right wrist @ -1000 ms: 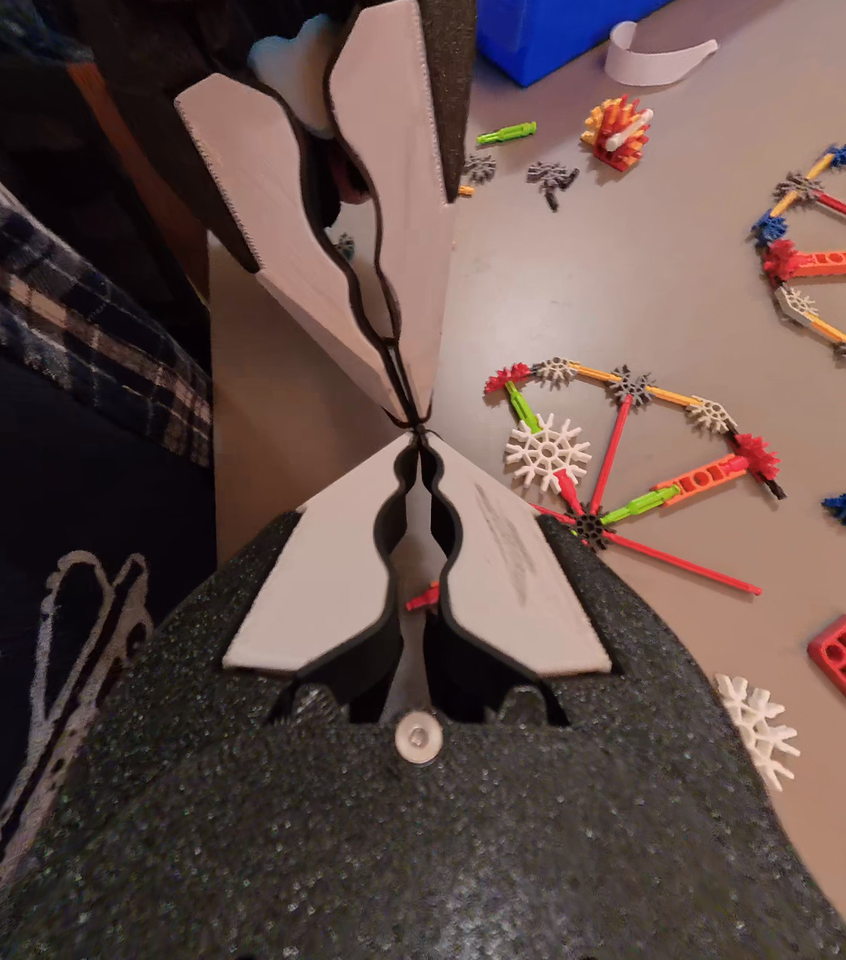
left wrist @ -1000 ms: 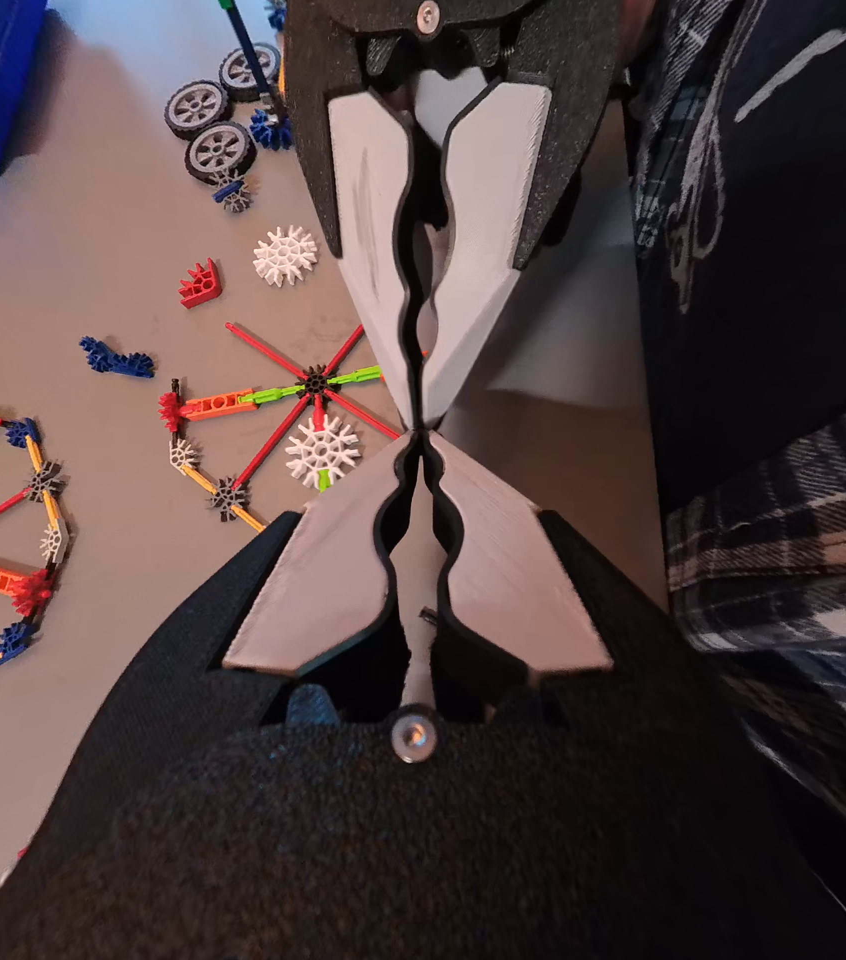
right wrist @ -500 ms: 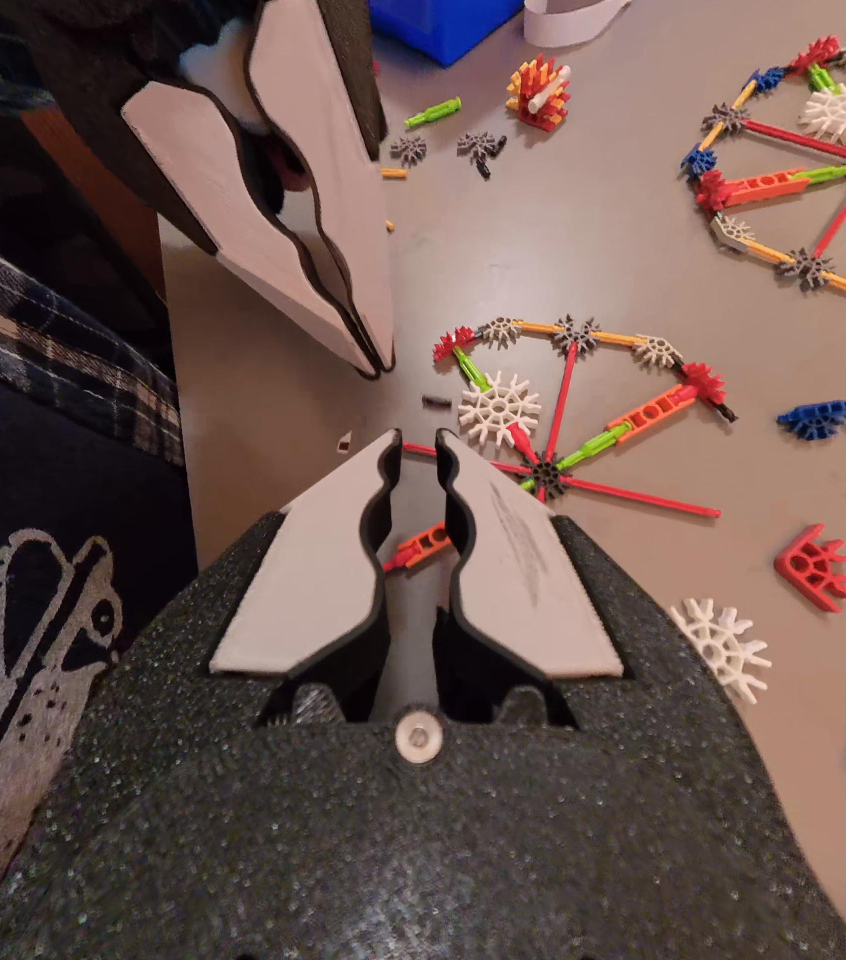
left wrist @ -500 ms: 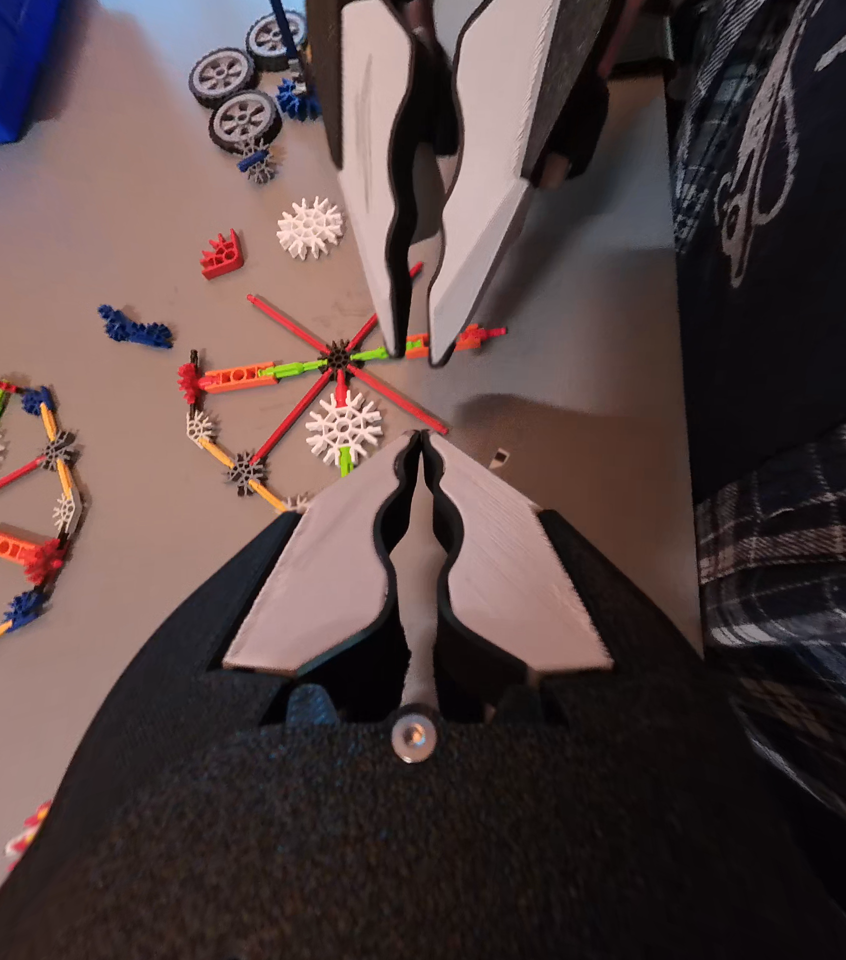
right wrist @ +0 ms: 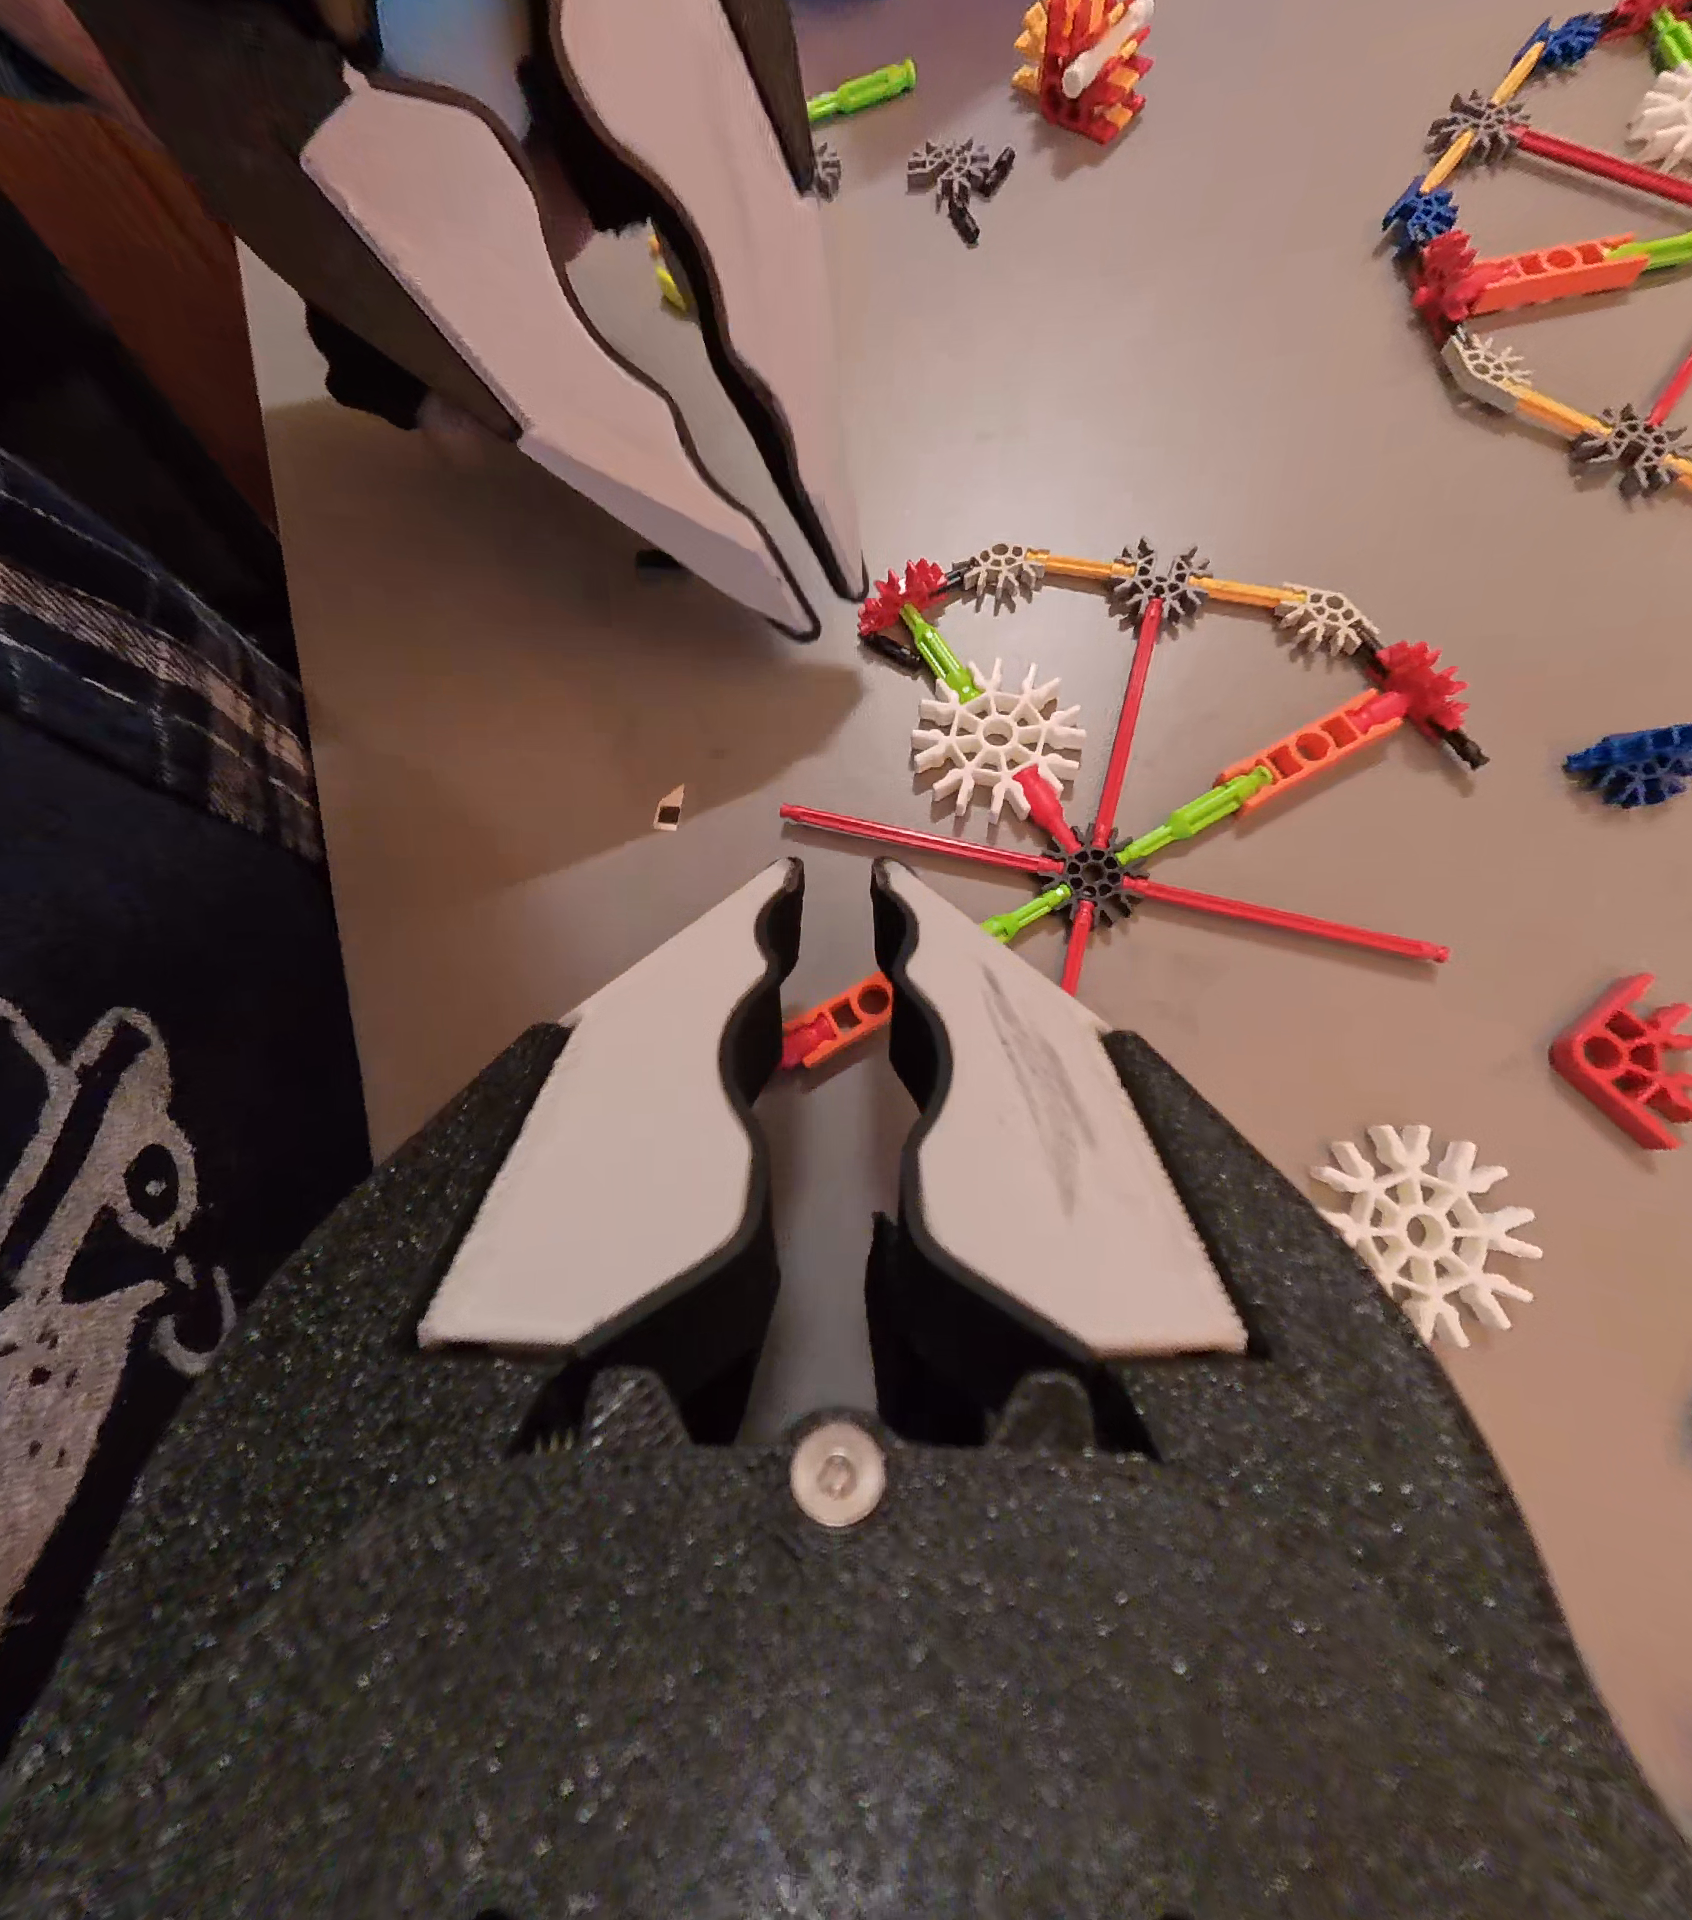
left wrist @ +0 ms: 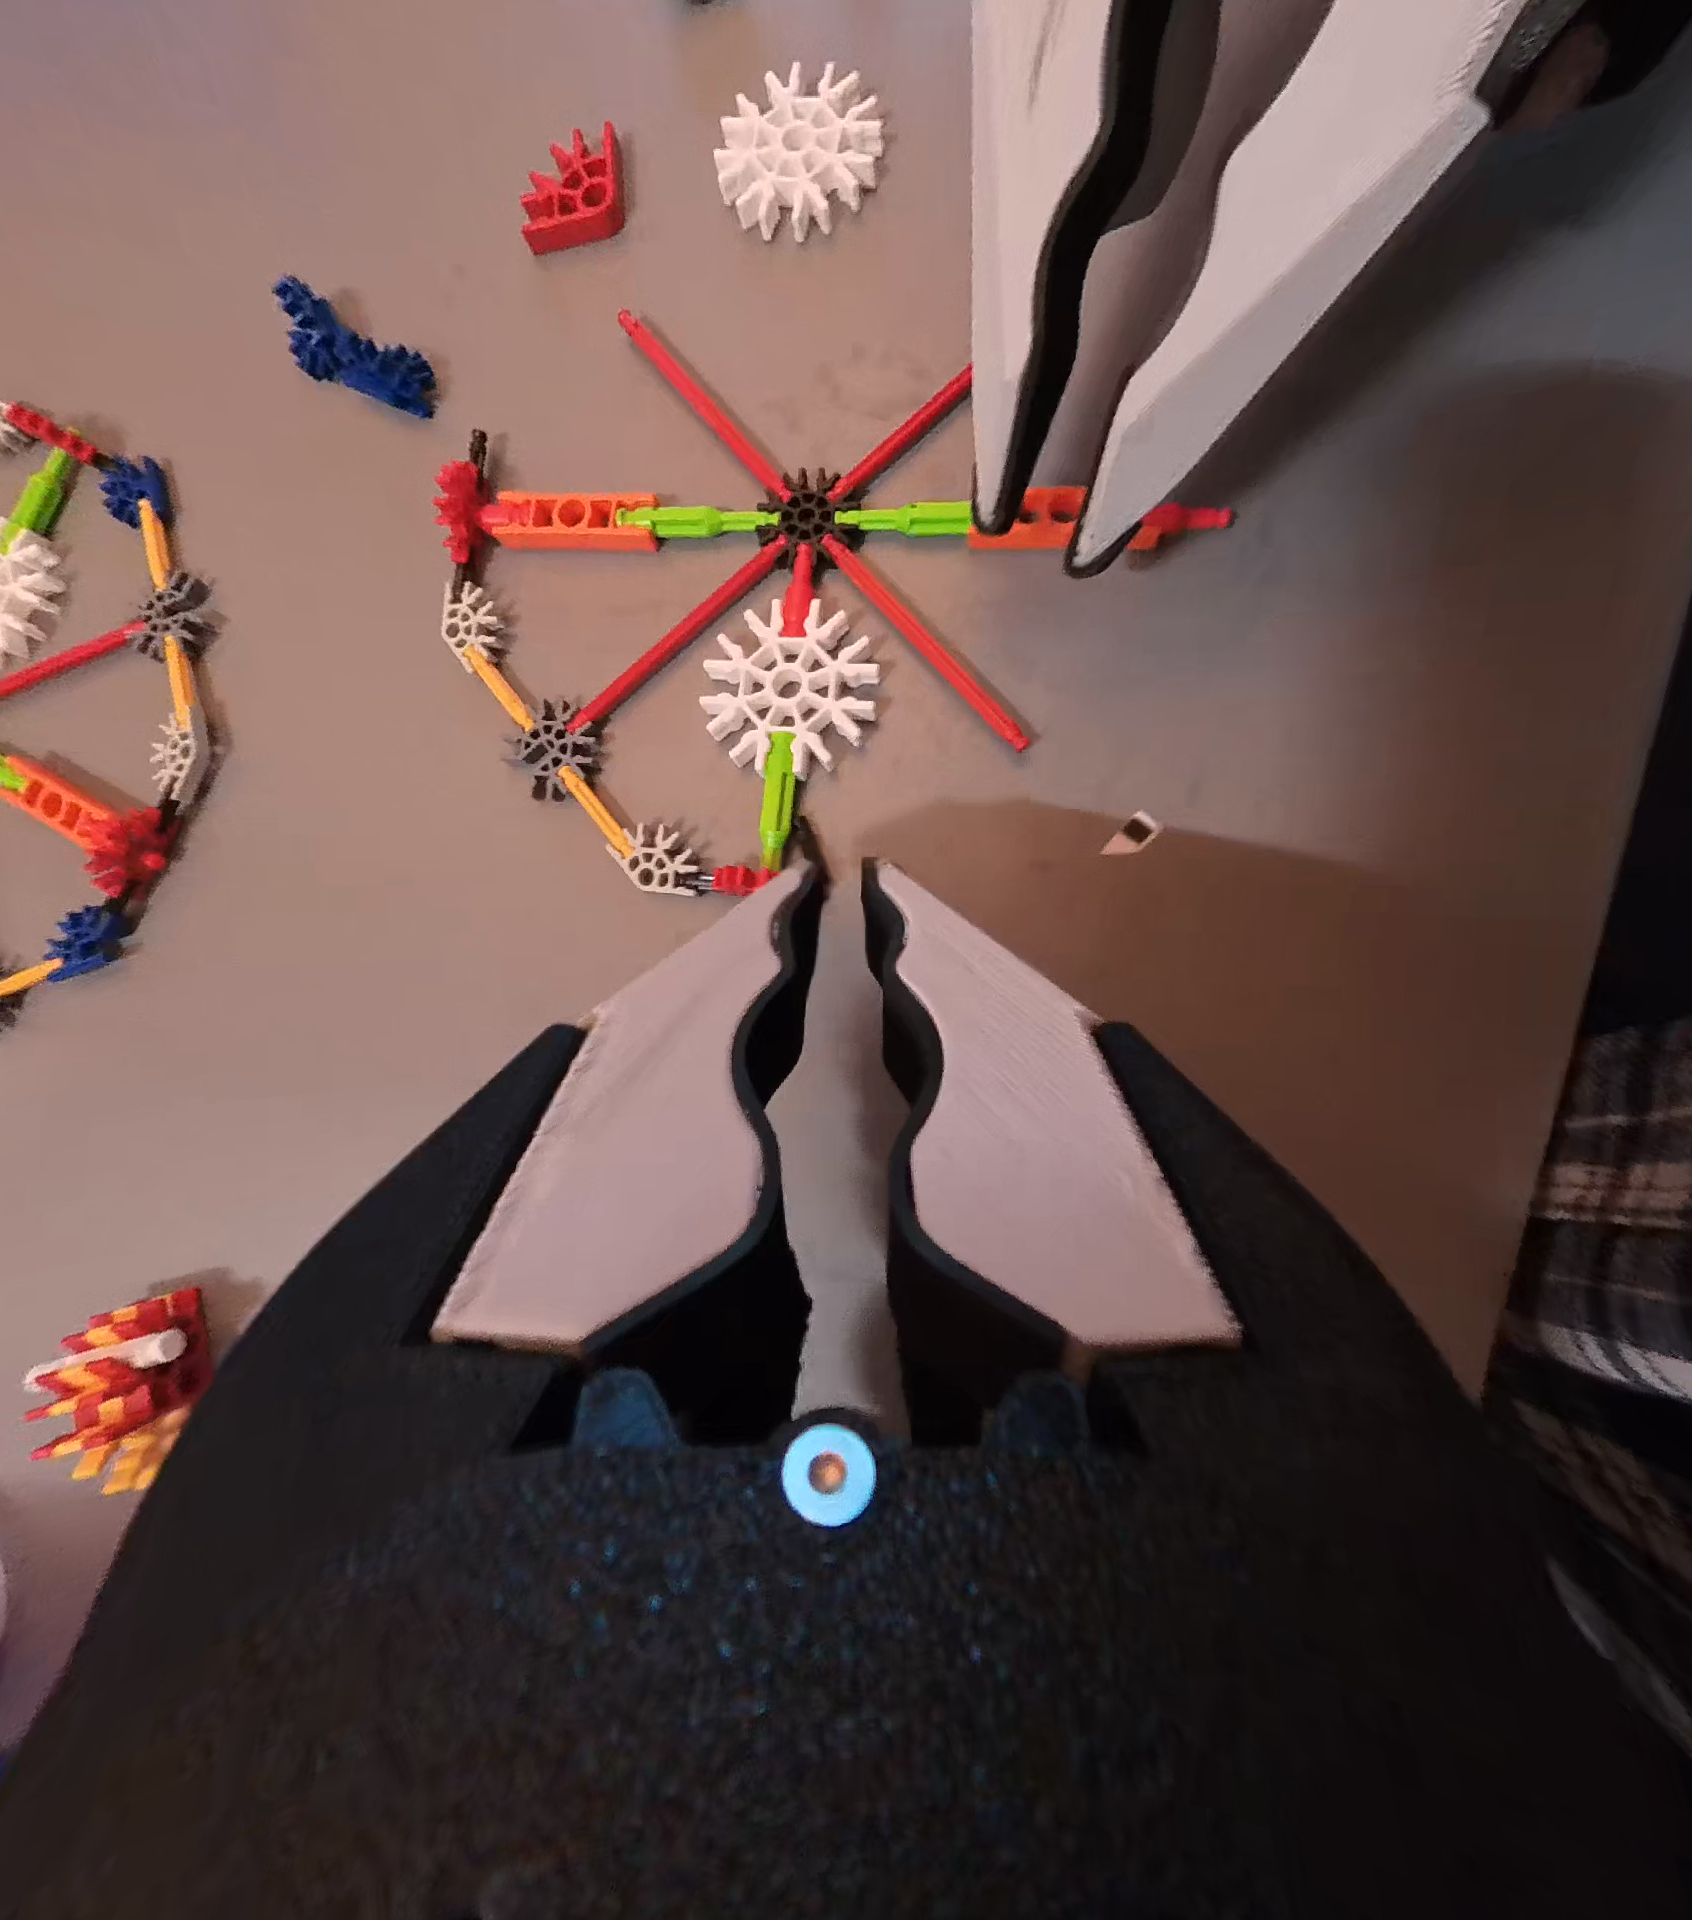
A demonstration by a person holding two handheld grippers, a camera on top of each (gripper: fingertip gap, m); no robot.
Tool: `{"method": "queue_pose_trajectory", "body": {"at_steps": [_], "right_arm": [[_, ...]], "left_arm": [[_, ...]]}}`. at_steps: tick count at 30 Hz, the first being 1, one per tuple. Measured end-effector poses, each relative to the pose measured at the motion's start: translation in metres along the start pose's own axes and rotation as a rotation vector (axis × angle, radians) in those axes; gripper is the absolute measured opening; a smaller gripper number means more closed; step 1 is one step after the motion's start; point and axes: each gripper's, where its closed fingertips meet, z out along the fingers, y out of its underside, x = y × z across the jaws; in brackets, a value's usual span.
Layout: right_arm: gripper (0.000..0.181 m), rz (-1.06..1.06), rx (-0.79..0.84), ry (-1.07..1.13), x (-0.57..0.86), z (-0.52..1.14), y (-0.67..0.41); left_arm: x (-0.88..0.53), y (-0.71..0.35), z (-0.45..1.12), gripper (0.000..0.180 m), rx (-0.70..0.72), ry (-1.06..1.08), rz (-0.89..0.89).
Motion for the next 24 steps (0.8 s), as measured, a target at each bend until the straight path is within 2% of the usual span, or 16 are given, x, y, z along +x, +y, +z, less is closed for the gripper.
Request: {"method": "queue_pose_trajectory", "body": {"at_steps": [3,12,24], "right_arm": [[0.016,0.0,-0.044,0.033,0.007,0.001,0.009],[0.031,0.053,-0.075,0.099,0.019,0.0,0.025],[0.019,-0.021,-0.091,0.088,0.032,0.015,0.013]], "left_arm": [[-0.01,0.006,-0.001,0.009,-0.024,-0.032,-0.009],[-0.024,0.001,-0.003,0.019,0.02,-0.014,-0.055],[-0.011,0.016,0.003,0.022,-0.031,0.022,-0.118]]}}
